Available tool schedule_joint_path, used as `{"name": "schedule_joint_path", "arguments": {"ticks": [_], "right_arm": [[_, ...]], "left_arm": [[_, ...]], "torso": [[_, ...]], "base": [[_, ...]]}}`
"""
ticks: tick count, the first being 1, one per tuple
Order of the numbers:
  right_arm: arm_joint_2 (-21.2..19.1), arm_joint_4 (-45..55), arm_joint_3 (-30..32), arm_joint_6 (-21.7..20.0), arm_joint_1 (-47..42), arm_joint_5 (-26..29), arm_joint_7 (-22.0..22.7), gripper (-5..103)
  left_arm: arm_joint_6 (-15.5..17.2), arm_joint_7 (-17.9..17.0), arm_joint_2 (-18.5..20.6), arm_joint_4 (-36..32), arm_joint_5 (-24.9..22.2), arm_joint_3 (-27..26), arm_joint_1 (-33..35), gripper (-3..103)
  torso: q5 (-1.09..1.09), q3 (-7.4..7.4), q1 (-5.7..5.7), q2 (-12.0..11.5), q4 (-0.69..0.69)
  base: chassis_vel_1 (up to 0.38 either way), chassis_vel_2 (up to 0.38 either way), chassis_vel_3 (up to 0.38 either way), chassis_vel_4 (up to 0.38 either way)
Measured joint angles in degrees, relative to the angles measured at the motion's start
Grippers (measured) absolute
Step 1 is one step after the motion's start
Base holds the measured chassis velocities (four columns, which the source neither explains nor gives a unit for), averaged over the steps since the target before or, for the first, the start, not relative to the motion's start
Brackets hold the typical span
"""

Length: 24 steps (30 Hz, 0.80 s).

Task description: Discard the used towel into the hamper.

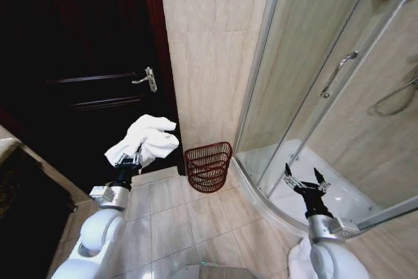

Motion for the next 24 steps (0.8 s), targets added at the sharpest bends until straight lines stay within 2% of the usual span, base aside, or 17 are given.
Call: {"name": "schedule_joint_path", "arguments": {"ticks": [12,18,24], "right_arm": [[0.1,3.0,-1.5,-2.4,0.4,-1.0,-1.1,100],[0.1,2.4,-1.6,-2.6,0.7,-1.7,-1.4,100],[0.2,2.0,-1.8,-2.8,0.8,-2.5,-2.3,100]], "left_arm": [[-1.6,-1.5,-2.1,2.5,1.9,-0.1,-0.6,19],[-2.4,-3.4,-2.6,4.1,1.7,0.3,-0.2,18],[-2.7,-3.5,-2.9,4.9,1.2,0.8,-0.4,18]], "torso": [[0.00,-1.90,-1.46,-3.4,0.01],[0.00,-2.75,-2.06,-4.8,0.01],[0.00,-3.56,-2.70,-6.3,0.01]], "base": [[0.000,0.000,0.000,0.000],[0.000,0.000,0.000,0.000],[0.000,0.000,0.000,0.000]]}}
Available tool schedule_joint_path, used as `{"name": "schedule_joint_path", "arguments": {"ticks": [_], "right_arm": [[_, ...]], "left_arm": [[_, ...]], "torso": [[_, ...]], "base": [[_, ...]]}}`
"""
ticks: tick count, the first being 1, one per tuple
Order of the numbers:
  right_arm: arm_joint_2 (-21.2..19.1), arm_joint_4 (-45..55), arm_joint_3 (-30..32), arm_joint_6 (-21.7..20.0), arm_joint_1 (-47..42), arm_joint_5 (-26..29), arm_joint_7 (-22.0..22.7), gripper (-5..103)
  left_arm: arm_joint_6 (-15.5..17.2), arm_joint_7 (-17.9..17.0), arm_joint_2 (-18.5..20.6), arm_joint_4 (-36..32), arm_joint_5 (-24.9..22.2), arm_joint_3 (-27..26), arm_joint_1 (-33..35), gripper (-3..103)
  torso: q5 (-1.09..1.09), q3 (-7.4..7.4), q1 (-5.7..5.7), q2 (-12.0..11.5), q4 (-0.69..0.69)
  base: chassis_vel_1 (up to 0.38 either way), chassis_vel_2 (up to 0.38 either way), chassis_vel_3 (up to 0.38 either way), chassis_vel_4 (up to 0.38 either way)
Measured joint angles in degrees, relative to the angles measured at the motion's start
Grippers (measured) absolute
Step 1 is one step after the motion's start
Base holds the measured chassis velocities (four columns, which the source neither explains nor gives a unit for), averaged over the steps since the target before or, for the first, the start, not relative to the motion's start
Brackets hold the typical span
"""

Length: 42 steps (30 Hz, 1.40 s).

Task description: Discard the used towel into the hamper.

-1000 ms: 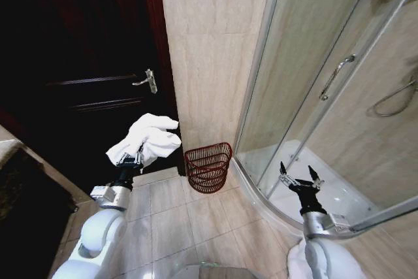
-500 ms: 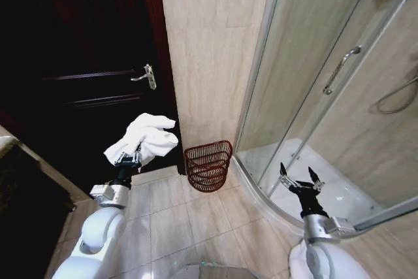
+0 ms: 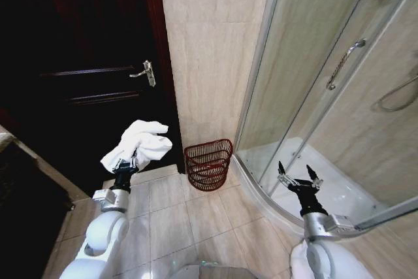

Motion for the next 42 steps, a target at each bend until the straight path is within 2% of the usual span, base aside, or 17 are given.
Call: {"name": "schedule_joint_path", "arguments": {"ticks": [24,42], "right_arm": [[0.3,-0.6,-0.3,-0.7,0.2,-0.5,-1.1,100],[0.2,-2.7,-0.4,0.3,0.2,-0.7,-0.9,100]], "left_arm": [[0.1,1.4,-0.3,0.6,0.2,0.1,-0.8,18],[-1.4,3.3,-0.8,2.6,0.9,0.9,-0.8,18]], "torso": [[0.00,-3.54,-2.57,-6.1,0.00],[0.00,-6.10,-4.50,-10.6,0.00]], "base": [[0.000,0.000,0.000,0.000],[0.000,0.000,0.000,0.000]]}}
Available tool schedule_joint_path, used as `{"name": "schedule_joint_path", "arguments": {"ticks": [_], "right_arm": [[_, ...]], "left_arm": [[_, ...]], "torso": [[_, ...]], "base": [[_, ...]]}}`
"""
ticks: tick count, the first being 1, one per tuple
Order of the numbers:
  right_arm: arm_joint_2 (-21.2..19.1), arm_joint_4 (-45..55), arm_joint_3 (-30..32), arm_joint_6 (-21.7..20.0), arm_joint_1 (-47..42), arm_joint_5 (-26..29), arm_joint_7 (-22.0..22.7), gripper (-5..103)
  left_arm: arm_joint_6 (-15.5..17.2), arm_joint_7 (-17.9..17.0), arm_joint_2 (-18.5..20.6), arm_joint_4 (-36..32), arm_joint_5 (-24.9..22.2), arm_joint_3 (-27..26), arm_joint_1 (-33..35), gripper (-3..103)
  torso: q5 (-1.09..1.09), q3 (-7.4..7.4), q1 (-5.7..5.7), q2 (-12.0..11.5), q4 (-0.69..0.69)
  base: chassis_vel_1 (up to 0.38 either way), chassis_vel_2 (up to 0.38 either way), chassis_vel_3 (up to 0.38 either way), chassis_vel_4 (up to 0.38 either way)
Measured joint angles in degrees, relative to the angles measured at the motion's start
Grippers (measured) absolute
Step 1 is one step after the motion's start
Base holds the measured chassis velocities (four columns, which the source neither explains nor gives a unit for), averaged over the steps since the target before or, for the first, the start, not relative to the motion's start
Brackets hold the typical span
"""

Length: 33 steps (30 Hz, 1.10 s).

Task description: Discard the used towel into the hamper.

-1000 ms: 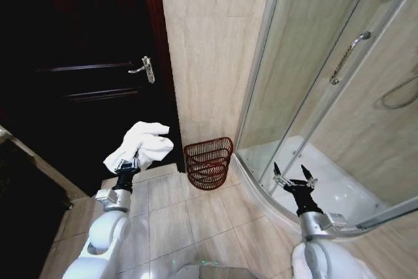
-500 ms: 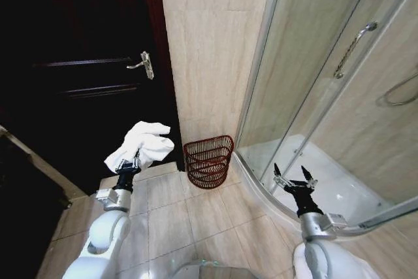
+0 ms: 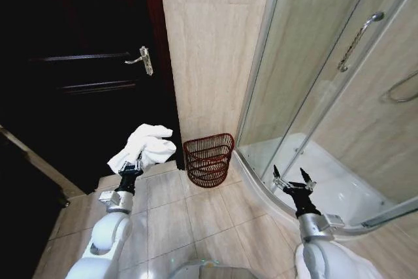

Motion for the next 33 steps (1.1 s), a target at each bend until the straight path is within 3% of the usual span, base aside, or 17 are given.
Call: {"name": "schedule_joint_path", "arguments": {"ticks": [15,33], "right_arm": [[0.2,-0.5,-0.3,0.2,0.3,-0.8,0.0,100],[0.2,-1.2,-0.4,-0.1,0.4,-1.9,-0.2,100]], "left_arm": [[-2.3,0.6,0.2,1.9,-0.1,0.0,-0.6,18],[-2.7,1.7,0.5,3.1,-0.1,0.9,-1.4,18]], "torso": [[0.00,-2.05,-1.23,-3.3,0.00],[0.00,-1.99,-1.15,-3.1,-0.01]], "base": [[0.000,0.000,0.000,0.000],[-0.031,0.028,0.031,-0.026]]}}
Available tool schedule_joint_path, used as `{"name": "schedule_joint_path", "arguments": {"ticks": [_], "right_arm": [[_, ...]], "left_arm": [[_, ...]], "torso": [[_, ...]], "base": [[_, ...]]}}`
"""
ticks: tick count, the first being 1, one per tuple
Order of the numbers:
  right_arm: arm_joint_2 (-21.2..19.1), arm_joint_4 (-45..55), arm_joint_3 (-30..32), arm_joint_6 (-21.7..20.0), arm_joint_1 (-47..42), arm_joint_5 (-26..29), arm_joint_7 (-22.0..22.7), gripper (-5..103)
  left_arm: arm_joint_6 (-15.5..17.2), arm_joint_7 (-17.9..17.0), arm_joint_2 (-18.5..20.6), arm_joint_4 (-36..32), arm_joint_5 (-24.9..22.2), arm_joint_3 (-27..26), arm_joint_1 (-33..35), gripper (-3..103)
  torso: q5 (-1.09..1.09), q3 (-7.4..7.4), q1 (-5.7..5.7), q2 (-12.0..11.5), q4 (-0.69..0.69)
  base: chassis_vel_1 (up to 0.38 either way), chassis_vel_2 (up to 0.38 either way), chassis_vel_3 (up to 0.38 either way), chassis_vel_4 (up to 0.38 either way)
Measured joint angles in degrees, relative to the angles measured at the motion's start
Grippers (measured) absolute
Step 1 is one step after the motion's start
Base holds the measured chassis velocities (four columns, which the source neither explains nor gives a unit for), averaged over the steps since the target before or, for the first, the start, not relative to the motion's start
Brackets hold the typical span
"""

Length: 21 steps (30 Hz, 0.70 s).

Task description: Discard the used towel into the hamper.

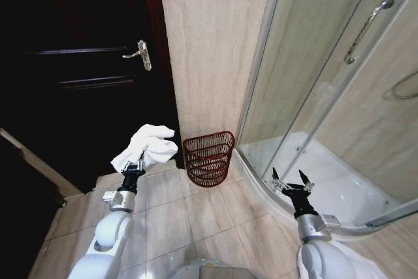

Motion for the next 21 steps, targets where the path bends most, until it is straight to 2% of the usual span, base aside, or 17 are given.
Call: {"name": "schedule_joint_path", "arguments": {"ticks": [8,10,12,13,15,16,18,21], "right_arm": [[0.0,-0.1,-0.5,-0.1,0.3,0.0,-0.4,100],[0.0,-0.2,-0.9,-0.2,0.4,0.9,-0.3,100],[0.0,-0.1,-1.1,-0.6,0.3,1.4,-0.2,100],[0.0,-0.1,-1.1,-0.8,0.2,1.7,-0.2,100],[-0.2,-0.5,-1.1,-1.0,0.4,2.0,-0.2,100],[-0.2,-0.5,-1.1,-1.0,0.4,2.0,-0.2,100],[-0.5,-1.2,-1.1,-1.0,0.8,2.1,-0.4,100],[-0.6,-1.6,-1.0,-1.0,1.0,2.1,-0.4,100]], "left_arm": [[0.6,0.6,0.8,0.9,0.1,0.6,-1.3,18],[2.9,1.7,2.2,1.9,-0.6,1.7,-4.4,18],[3.7,2.2,2.8,2.4,-0.9,2.1,-5.6,18],[4.4,2.8,3.2,2.7,-1.1,2.5,-6.5,18],[7.0,7.7,5.5,3.3,-2.8,3.9,-9.2,18],[7.0,7.7,5.5,3.3,-2.8,3.9,-9.2,18],[8.8,11.6,8.0,4.0,-4.8,5.8,-11.3,18],[9.1,12.6,10.0,6.8,-5.4,9.0,-15.0,18]], "torso": [[0.00,0.12,0.12,0.1,0.02],[0.01,0.14,0.13,0.2,0.01],[0.00,0.14,0.12,0.2,0.02],[0.00,0.14,0.12,0.2,0.00],[-0.01,0.15,0.10,0.3,-0.02],[-0.01,0.15,0.10,0.3,-0.02],[0.04,0.16,0.09,0.3,0.02],[0.00,0.17,0.09,0.3,0.03]], "base": [[-0.155,0.162,0.136,-0.170],[-0.065,0.071,0.060,-0.061],[-0.017,0.036,0.030,-0.011],[0.000,0.000,0.000,0.000],[0.013,-0.026,-0.029,0.020],[0.027,-0.051,-0.058,0.040],[0.039,-0.052,-0.059,0.036],[0.036,-0.035,-0.009,0.068]]}}
